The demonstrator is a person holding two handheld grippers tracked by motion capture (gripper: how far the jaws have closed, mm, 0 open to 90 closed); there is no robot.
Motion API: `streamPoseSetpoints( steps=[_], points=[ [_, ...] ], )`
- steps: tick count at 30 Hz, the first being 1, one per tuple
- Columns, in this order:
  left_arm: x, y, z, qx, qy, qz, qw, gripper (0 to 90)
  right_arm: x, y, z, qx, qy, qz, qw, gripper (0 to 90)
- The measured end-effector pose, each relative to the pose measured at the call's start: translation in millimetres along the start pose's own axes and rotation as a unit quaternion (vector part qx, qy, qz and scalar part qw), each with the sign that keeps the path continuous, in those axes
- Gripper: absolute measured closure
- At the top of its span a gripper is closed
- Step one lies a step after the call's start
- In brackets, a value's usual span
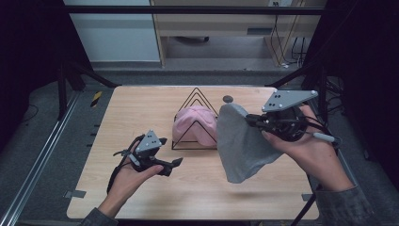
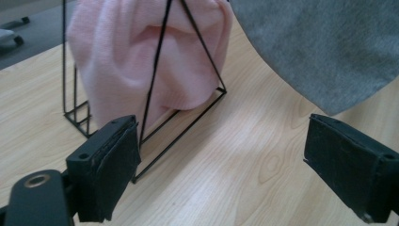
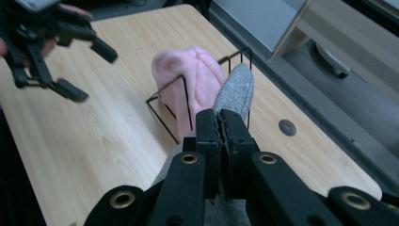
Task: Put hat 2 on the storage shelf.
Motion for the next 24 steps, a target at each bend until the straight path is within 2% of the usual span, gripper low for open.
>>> streamPoseSetpoints(
  steps=[5, 9, 24],
  points=[
    [7.1, 2.0, 4.1, 0.0, -0.008, 0.0, 1.0, 12.5, -6.5, 13.0, -12.3, -0.016, 0.008, 0.008, 0.9998, 87.0],
    [13.8, 3.7, 8.9, -0.002, -0.024, 0.004, 0.9997, 13.8, -6.6, 21.4, -20.4, -0.024, 0.017, 0.009, 0.9995, 87.1],
    [35.2, 2.4, 20.1, 0.011, -0.068, 0.01, 0.9976, 18.6, 20.6, 45.4, -48.6, -0.049, 0.04, 0.009, 0.998, 87.1]
  ],
)
Point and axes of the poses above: each handheld gripper's, and its own axes: x roughly forward along the jaws, y roughly out of its top, z roughly to its right, the point moved 4 cm from there along x, roughly forward along the jaws, and after that the axes turned 15 degrees about x, right-handed, at the moved point
